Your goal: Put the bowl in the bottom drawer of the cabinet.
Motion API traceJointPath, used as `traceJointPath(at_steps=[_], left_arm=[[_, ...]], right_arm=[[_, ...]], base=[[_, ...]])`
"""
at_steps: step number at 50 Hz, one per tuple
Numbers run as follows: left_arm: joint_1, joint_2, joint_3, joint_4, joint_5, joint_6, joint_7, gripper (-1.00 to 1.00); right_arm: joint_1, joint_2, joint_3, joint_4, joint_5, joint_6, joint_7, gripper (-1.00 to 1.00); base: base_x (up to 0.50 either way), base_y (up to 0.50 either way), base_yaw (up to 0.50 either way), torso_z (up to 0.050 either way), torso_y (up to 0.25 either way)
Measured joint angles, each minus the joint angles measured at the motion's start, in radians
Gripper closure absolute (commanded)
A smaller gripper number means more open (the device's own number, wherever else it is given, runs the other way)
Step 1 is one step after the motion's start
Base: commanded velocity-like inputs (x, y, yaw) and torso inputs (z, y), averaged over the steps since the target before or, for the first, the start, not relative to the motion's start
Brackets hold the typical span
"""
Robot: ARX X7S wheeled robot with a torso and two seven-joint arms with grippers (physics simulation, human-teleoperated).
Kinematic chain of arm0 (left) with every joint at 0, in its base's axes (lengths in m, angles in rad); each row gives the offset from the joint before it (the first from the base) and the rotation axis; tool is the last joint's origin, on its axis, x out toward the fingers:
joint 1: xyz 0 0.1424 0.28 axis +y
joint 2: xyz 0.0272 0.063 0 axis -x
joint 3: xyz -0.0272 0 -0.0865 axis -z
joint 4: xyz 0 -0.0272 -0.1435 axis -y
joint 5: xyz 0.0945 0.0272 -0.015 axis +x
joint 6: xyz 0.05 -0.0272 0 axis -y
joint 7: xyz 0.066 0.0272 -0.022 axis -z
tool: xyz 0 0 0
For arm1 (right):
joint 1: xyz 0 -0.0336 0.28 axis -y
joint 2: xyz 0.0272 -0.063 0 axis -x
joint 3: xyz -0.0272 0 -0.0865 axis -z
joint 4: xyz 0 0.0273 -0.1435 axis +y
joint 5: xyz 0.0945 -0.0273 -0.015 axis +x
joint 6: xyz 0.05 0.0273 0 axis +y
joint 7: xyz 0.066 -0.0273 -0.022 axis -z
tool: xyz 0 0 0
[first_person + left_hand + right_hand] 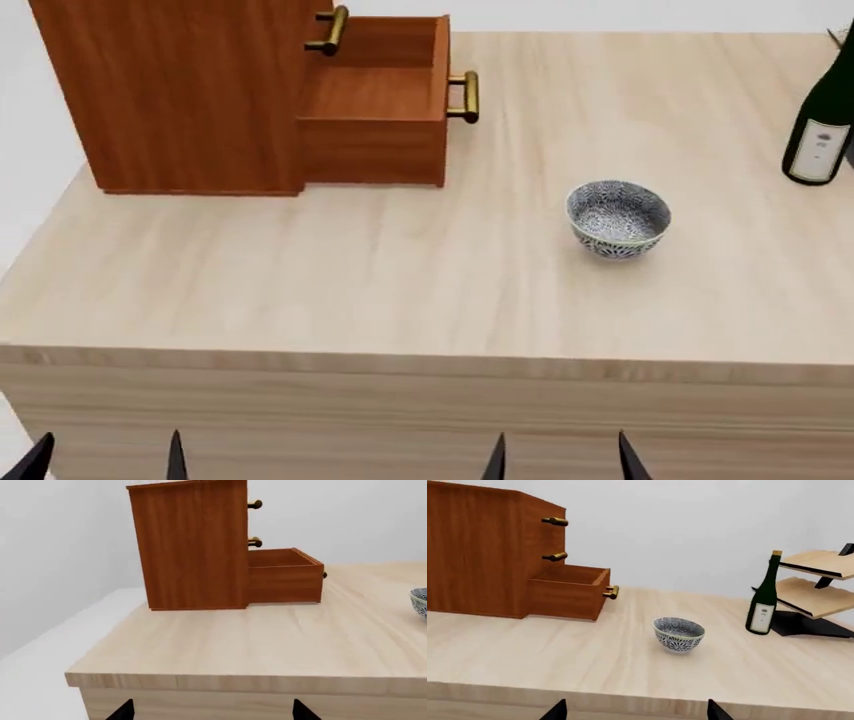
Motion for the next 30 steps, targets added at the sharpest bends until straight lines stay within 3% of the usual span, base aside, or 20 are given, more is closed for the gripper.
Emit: traceJointPath(at_steps=[6,11,30], left_arm=[[-0.005,-0.005,0.006,0.027,0.004,-0.031,-0.013,-1.00],[-0.010,-0.015,0.013,0.068,0.004,-0.071,-0.018,-1.00],[-0.038,-0.036,0.023,0.220,-0.018,-0.242,-0.034,-1.00]], right_arm=[[0.009,0.005,0.000,-0.015,0.008,0.017,0.004,-1.00],[0.017,0.008,0.003,-0.044,0.016,0.041,0.010,-1.00],[0.055,0.022,0.016,-0.161,0.036,0.177,0.043,-1.00]], base=[[0.00,0.50,0.00,0.000,0.000],[0.00,0.06,0.00,0.009,0.000],[0.00,0.00,0.00,0.050,0.000]])
